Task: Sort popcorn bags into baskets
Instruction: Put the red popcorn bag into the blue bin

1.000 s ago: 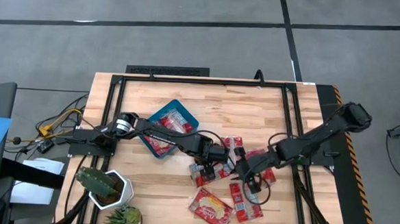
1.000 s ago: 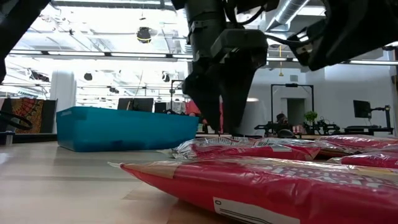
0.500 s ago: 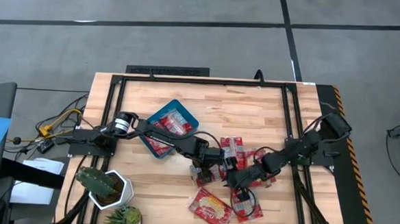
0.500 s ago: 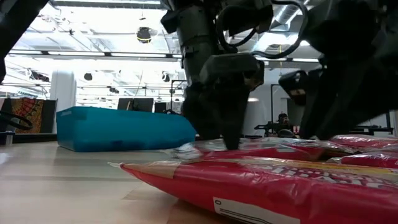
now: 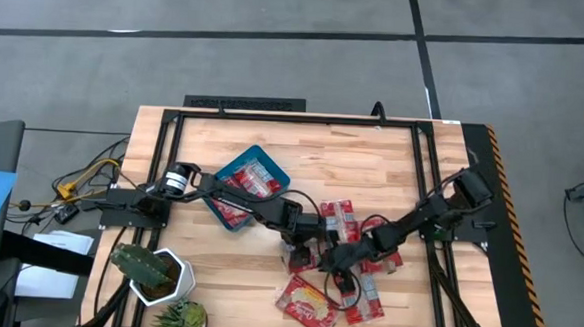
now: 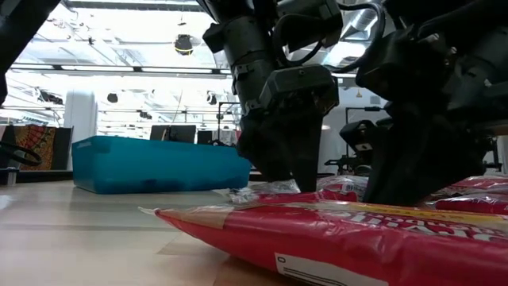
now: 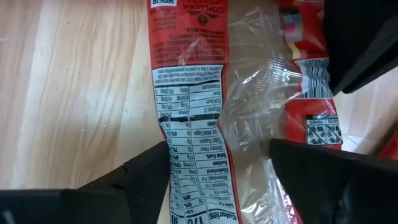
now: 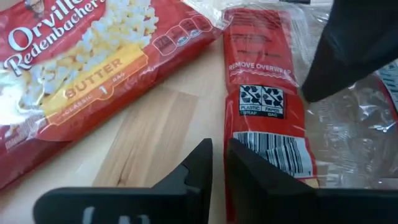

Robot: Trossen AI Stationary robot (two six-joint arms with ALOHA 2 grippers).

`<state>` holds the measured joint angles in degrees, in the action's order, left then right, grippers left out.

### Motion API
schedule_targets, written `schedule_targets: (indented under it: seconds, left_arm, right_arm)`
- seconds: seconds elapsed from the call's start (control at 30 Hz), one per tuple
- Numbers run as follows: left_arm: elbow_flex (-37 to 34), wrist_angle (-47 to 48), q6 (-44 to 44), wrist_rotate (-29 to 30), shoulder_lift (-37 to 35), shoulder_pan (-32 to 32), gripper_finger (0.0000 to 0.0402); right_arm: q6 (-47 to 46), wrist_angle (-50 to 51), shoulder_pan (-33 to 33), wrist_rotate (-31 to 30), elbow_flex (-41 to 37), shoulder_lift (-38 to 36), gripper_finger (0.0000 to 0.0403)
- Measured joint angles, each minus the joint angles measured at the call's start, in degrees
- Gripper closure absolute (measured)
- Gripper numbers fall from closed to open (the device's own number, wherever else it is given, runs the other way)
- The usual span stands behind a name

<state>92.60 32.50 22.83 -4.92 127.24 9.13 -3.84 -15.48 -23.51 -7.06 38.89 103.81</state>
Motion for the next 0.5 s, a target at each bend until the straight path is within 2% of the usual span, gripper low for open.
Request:
schedule_targets:
  seconds: [0.17,0.4,0.5]
  left_arm:
    - [-0.1,-0.9,-0.3,-2.9,0.0,-0.1,0.0203]
    - [-3.6,-4.7,0.4,-8.5,-0.2,-0.8,0.0321]
    - [-4.1,-4.4,0.6,-9.2,-0.2,-1.1,0.0369]
  right_arm:
    - [0.7,-0.9,1.6,1.0,-0.1,0.1,0.0333]
    - [1.4,-0.4,1.6,0.6,-0.1,0.1,0.0333]
    - [1.5,-0.3,1.6,0.4,-0.1,0.1,0.0333]
